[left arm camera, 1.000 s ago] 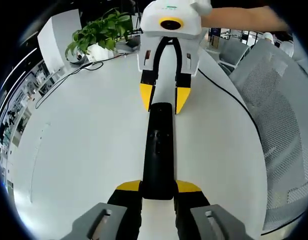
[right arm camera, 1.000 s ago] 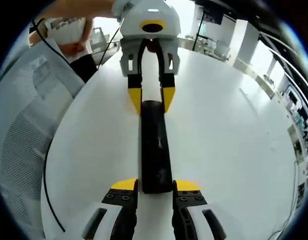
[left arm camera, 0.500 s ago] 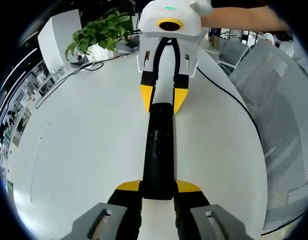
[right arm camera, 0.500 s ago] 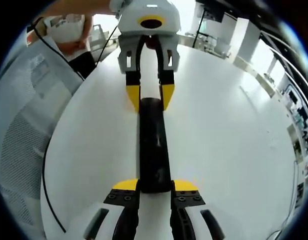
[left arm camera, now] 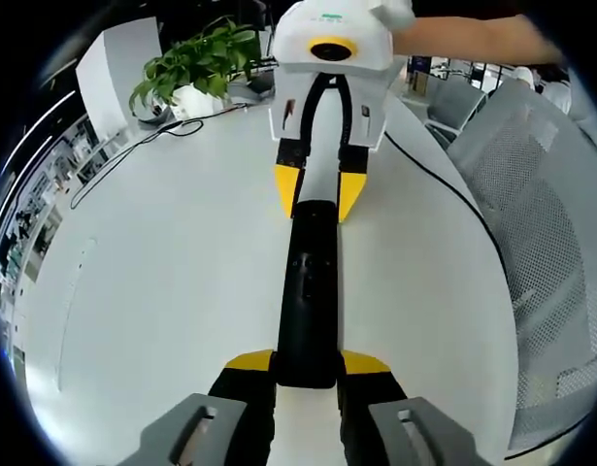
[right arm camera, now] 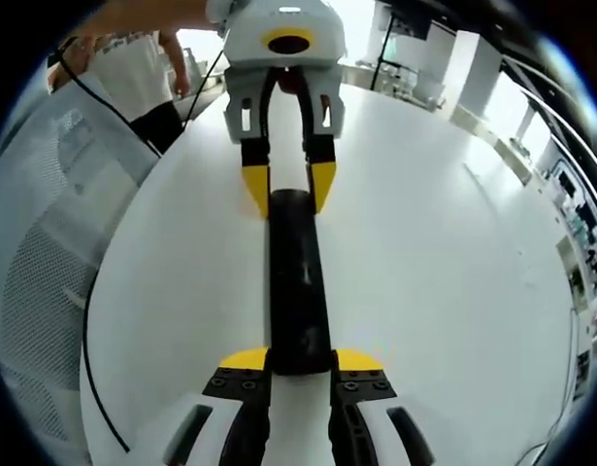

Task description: Press the specified remote control buttons in sequence, fully releasing each button before pressing the next.

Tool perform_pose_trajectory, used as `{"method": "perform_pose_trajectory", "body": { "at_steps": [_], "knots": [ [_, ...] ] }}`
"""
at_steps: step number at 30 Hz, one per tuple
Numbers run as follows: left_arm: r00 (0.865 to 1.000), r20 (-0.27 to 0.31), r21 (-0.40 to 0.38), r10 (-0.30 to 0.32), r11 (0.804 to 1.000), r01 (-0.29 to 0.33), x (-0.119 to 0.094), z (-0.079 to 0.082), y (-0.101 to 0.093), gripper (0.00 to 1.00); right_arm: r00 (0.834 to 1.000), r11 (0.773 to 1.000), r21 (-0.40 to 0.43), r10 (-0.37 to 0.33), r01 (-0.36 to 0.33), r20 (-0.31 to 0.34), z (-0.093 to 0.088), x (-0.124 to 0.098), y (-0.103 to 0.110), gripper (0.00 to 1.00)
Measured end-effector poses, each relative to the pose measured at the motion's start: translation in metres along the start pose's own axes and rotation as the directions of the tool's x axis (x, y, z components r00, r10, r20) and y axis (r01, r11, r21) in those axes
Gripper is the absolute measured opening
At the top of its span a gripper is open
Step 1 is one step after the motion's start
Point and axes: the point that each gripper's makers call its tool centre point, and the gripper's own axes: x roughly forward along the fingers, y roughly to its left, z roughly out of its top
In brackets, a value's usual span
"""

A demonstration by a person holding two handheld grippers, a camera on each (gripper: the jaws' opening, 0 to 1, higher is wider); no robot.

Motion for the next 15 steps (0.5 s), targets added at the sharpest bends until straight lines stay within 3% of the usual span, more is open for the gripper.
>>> {"method": "perform_pose_trajectory", "body": {
  "at_steps": [15],
  "knots": [
    [1.000, -0.002, 0.026, 0.016, 1.000, -0.016, -0.0036, 0.0087, 0.0087, 0.23, 0.999, 0.999, -0.001, -0.032, 0.032, 0.009, -0.0008, -0.0098, -0.0060, 0.20]
  ]
}}
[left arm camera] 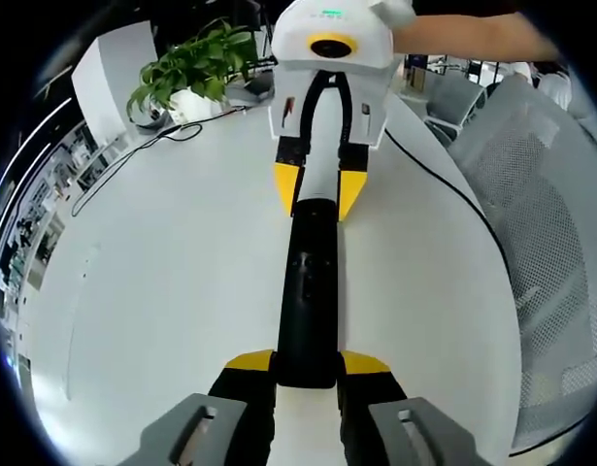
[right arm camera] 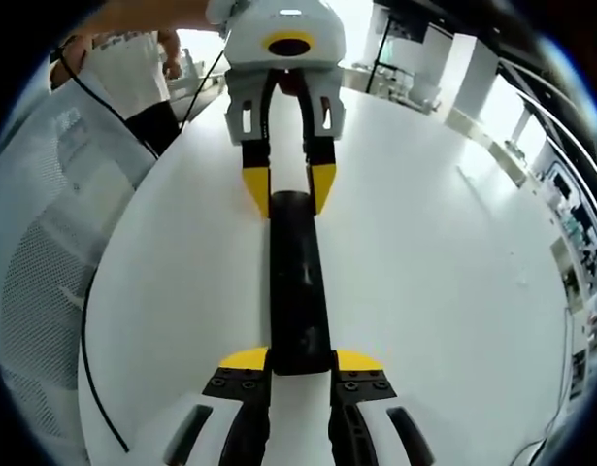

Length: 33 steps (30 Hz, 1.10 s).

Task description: Press the specified remote control buttons in sequence, fully releasing each button before pressing the next.

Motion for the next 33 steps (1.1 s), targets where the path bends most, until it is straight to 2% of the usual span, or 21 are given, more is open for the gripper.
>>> {"method": "perform_pose_trajectory", "body": {
  "at_steps": [10, 21, 33],
  "knots": [
    [0.999, 0.004, 0.023, 0.034, 0.999, -0.034, -0.008, 0.006, 0.020, 0.23, 0.999, 0.999, -0.014, -0.046, 0.046, 0.011, 0.007, -0.010, -0.021, 0.20],
    [0.996, 0.002, 0.061, 0.094, 0.994, -0.094, -0.018, 0.016, 0.071, 0.23, 0.993, 0.992, -0.043, -0.116, 0.117, 0.012, 0.016, -0.021, -0.071, 0.20],
    [0.992, -0.006, 0.089, 0.123, 0.988, -0.122, -0.011, 0.009, 0.117, 0.23, 0.987, 0.987, -0.037, -0.156, 0.157, 0.021, 0.015, -0.006, -0.115, 0.20]
  ]
}}
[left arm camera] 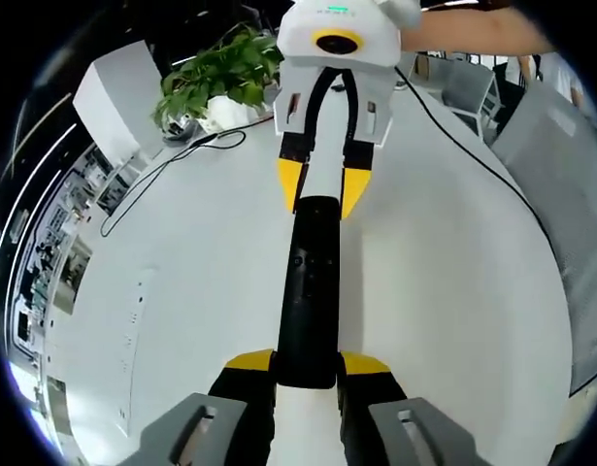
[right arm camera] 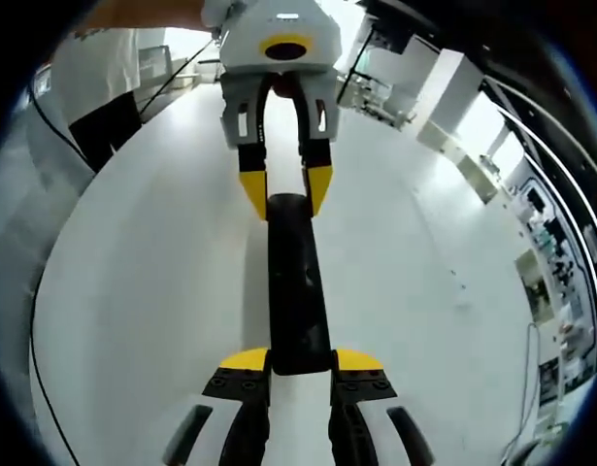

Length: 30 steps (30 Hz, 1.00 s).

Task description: Press the specified remote control buttons in sequence, fully releasing each button before pressing the next.

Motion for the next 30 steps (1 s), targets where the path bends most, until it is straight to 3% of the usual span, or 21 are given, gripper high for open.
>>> {"method": "perform_pose_trajectory", "body": {
  "at_steps": [12, 30],
  "knots": [
    [0.999, -0.038, 0.028, 0.011, 1.000, -0.010, 0.018, -0.011, 0.039, 0.23, 1.000, 1.000, -0.003, -0.026, 0.026, -0.018, -0.010, 0.030, -0.052, 0.20],
    [0.996, -0.081, 0.020, -0.037, 0.999, 0.039, 0.035, -0.023, 0.048, 0.23, 1.000, 1.000, 0.007, 0.011, -0.011, 0.000, -0.013, 0.041, -0.048, 0.20]
  ]
}}
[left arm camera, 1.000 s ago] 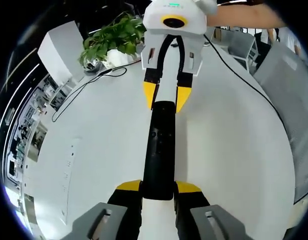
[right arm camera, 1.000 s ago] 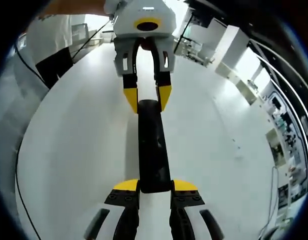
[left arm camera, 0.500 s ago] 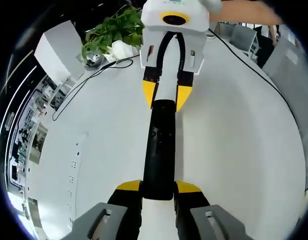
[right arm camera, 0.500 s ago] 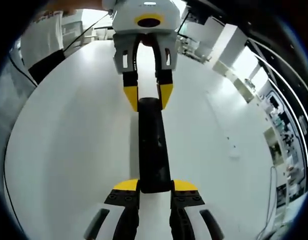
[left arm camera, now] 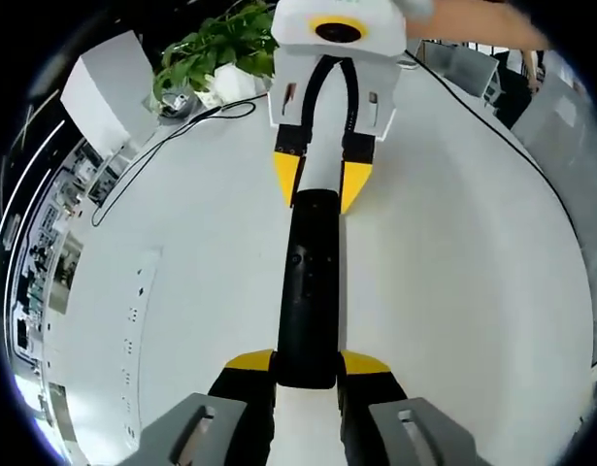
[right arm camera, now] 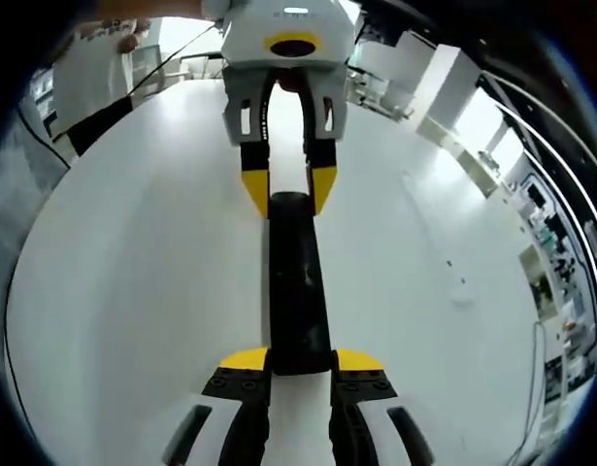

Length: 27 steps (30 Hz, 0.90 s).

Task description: Press the specified remote control buttons in sequence, fully releasing each button before pressing the next.

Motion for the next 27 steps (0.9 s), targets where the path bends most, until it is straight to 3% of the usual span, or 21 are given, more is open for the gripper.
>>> {"method": "perform_pose_trajectory", "body": {
  "at_steps": [10, 27],
  "knots": [
    [1.000, 0.014, -0.009, -0.015, 1.000, 0.016, -0.0002, -0.0022, 0.0030, 0.24, 0.999, 0.999, 0.034, 0.031, -0.031, 0.008, 0.0003, -0.0019, 0.0025, 0.21],
    [1.000, 0.021, -0.017, -0.003, 1.000, 0.004, 0.0009, -0.0031, 0.0028, 0.24, 1.000, 0.999, -0.017, 0.028, -0.028, 0.004, 0.0034, 0.0024, -0.0007, 0.21]
  ]
}}
